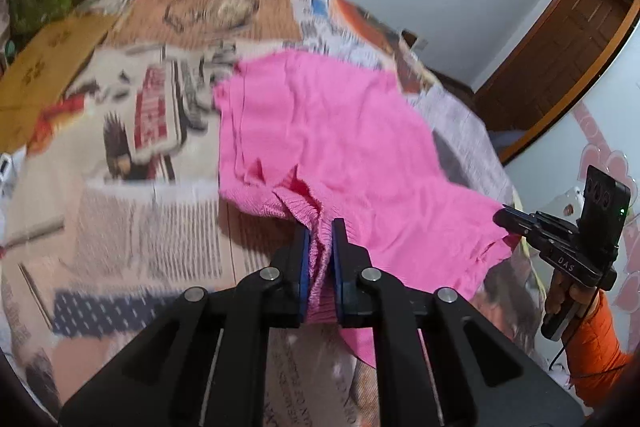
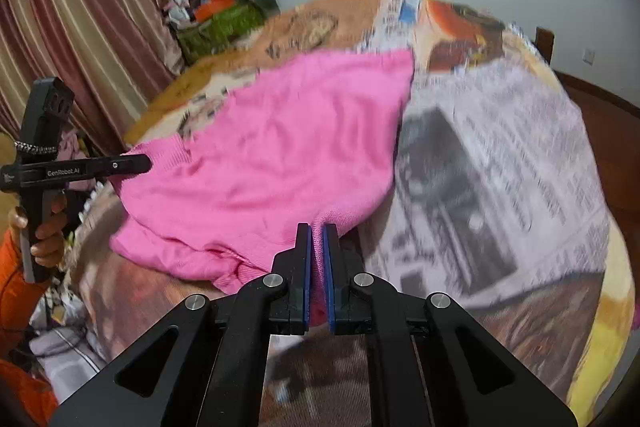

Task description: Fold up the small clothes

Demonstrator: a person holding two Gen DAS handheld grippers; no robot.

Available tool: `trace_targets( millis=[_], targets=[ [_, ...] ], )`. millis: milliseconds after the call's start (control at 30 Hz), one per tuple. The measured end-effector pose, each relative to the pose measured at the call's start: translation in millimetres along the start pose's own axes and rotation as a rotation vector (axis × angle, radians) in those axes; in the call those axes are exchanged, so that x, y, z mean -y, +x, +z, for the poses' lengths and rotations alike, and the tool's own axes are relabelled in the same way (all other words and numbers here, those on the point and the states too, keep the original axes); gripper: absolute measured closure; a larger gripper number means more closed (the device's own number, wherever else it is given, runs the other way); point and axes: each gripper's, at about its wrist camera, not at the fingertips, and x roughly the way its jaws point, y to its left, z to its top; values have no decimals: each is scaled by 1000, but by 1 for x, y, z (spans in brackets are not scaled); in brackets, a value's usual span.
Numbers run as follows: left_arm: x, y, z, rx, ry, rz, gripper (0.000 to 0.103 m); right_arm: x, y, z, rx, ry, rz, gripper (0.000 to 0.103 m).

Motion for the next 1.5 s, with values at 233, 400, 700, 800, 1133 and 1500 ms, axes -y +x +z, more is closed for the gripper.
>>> trace_targets(
  millis=[233, 400, 700, 800, 1133, 1500],
  targets=[
    [10, -8, 48, 87, 43, 30, 95, -1, -6, 38, 95, -17, 2, 98],
    [-4, 9, 89, 109, 9, 48, 95, 4, 3, 68, 140, -36, -6, 98],
    [-48, 81, 130, 33, -53, 115, 95, 31, 57, 115, 120, -36, -37, 98],
    [-62, 108, 133, -2, -70, 138, 95, 42, 80, 122, 87, -27, -50, 98],
    [-70, 142, 139, -37, -26, 174, 94, 68, 120, 126, 52, 6, -136, 97],
    [-36, 77, 113, 28, 73, 186, 52, 50, 51, 117, 120, -19, -85, 82]
  ],
)
